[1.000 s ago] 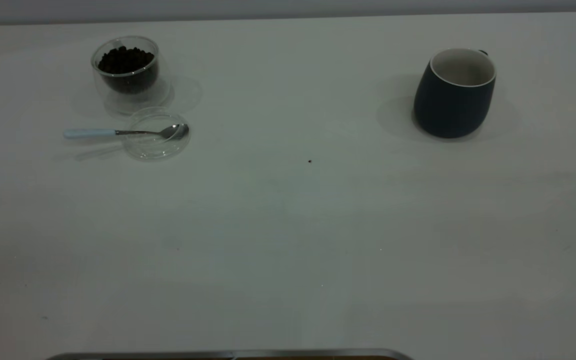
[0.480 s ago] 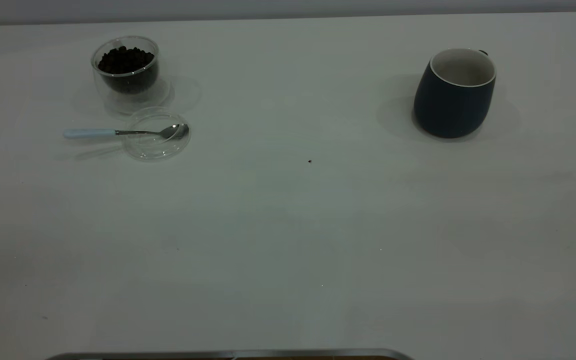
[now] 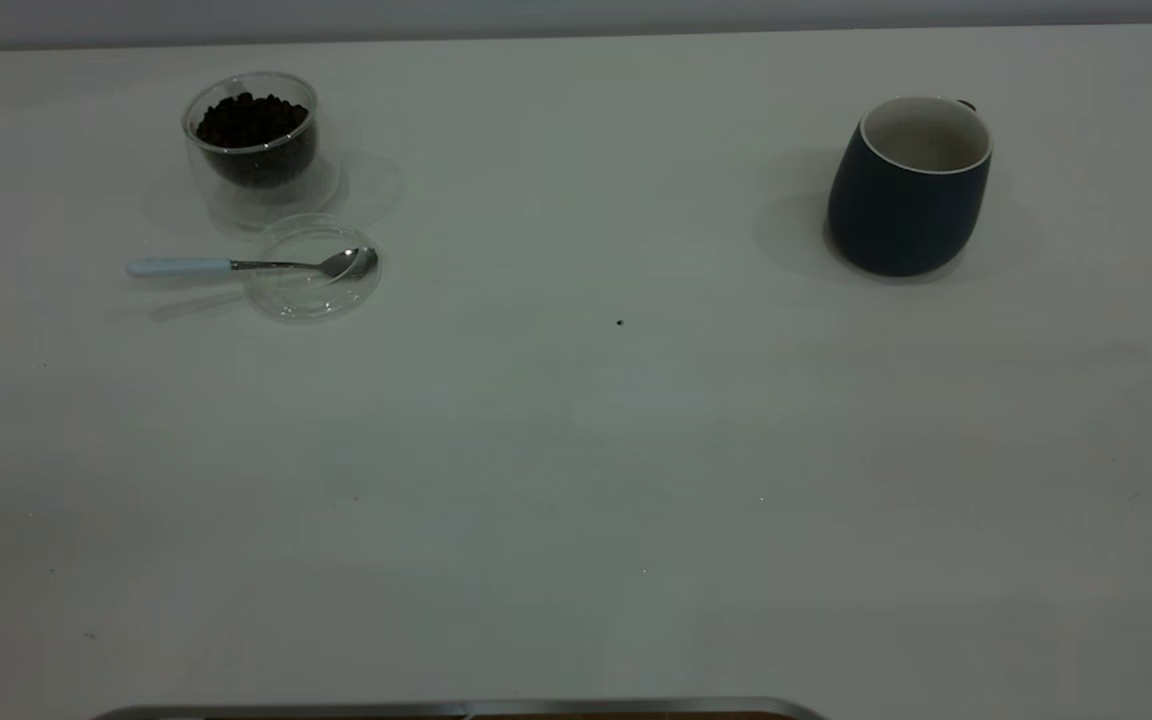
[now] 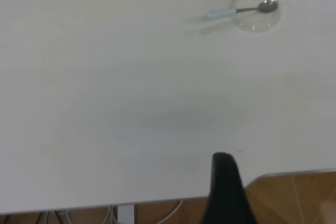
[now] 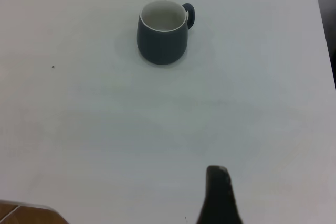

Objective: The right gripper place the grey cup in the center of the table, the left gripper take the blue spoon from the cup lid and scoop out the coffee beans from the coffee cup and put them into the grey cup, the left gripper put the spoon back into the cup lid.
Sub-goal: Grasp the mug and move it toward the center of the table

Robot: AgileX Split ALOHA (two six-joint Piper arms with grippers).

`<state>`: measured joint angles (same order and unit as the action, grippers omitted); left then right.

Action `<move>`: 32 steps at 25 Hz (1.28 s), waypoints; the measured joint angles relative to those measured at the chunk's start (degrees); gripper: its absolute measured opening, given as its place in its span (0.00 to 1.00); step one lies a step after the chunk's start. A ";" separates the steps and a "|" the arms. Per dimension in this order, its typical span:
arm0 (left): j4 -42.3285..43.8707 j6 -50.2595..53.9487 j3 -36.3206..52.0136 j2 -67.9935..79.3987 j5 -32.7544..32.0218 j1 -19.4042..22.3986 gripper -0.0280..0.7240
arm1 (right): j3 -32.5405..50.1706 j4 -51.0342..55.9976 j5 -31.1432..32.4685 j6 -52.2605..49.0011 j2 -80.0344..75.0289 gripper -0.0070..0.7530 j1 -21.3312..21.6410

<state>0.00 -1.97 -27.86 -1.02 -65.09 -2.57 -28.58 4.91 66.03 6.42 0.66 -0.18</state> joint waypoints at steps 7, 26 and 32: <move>0.00 0.00 0.00 0.00 0.00 0.00 0.82 | 0.00 0.06 0.00 0.00 0.00 0.79 0.00; 0.00 0.00 0.00 0.00 0.00 0.00 0.82 | -0.16 -2.49 -6.94 2.23 -6.91 0.79 0.00; 0.00 0.01 0.00 0.00 0.00 0.00 0.82 | -6.35 -5.50 -12.49 3.26 -29.60 0.89 0.00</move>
<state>0.00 -1.96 -27.86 -1.02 -65.09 -2.57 -34.93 -0.59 53.53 9.68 -28.93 -0.18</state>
